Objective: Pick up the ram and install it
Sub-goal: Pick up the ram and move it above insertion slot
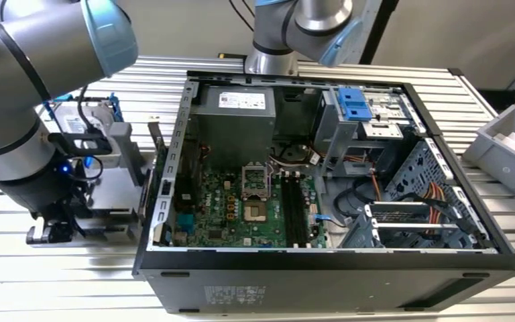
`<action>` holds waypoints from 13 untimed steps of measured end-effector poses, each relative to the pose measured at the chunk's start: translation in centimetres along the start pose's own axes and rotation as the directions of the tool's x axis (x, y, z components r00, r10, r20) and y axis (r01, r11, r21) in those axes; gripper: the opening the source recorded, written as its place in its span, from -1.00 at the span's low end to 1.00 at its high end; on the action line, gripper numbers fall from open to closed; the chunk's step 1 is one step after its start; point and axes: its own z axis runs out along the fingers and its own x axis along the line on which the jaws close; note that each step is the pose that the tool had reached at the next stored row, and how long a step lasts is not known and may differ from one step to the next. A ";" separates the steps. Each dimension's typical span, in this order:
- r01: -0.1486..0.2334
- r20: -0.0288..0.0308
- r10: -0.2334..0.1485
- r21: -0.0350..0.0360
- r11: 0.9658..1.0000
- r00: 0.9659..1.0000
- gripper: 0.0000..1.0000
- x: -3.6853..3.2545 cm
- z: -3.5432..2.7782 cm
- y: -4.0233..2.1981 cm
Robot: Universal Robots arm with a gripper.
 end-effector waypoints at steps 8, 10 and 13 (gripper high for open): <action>0.001 0.000 -0.001 0.000 1.000 1.000 1.00 0.01 0.07 -0.01; 0.001 0.000 -0.001 0.000 1.000 1.000 1.00 0.02 0.15 -0.01; 0.001 -0.001 -0.001 0.000 1.000 1.000 1.00 0.04 0.23 -0.01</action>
